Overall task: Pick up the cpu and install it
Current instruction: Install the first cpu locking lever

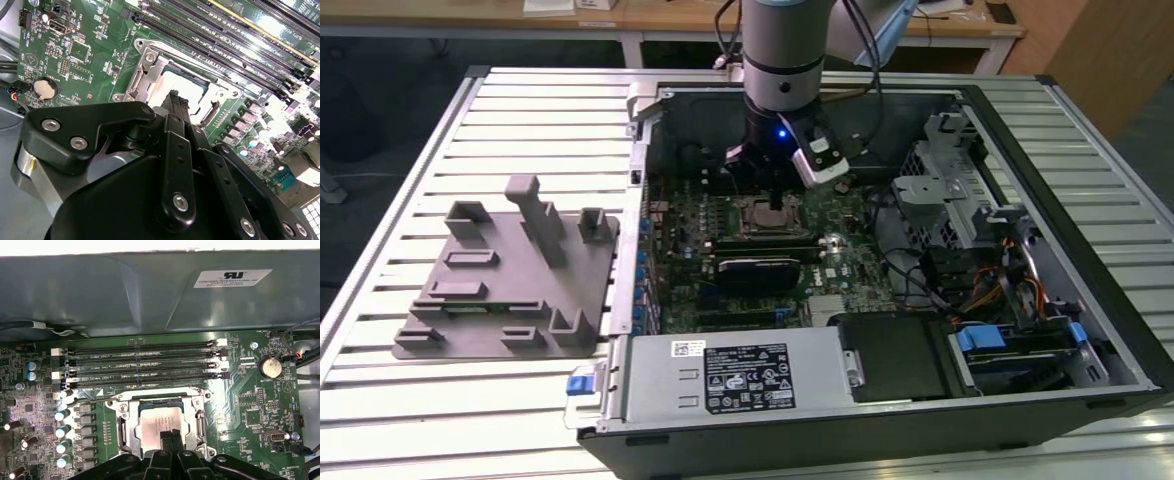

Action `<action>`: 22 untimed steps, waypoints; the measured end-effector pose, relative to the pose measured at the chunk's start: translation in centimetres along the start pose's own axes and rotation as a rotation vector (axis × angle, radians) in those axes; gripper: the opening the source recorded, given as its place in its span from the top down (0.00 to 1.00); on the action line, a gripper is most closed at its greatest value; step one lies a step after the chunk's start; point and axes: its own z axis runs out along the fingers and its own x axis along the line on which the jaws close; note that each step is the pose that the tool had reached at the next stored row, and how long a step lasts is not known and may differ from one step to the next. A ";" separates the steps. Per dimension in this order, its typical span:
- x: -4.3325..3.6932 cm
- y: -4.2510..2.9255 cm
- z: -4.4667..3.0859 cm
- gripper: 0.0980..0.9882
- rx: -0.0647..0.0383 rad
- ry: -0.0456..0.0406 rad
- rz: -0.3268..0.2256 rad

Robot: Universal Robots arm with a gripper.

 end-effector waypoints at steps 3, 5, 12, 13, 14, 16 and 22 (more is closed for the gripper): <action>0.00 0.00 0.00 0.99 0.000 0.0000 0.000; 0.00 0.00 0.00 0.99 0.000 0.0000 0.000; -0.04 0.03 -0.55 0.99 -0.001 0.0001 0.000; -0.05 0.04 -0.69 0.99 -0.001 0.0000 0.000; -0.06 0.05 -0.84 0.99 -0.001 0.0000 0.000; -0.08 0.07 -1.10 0.99 -0.001 0.0001 0.000; -0.13 0.12 -1.79 0.99 -0.001 0.0001 0.000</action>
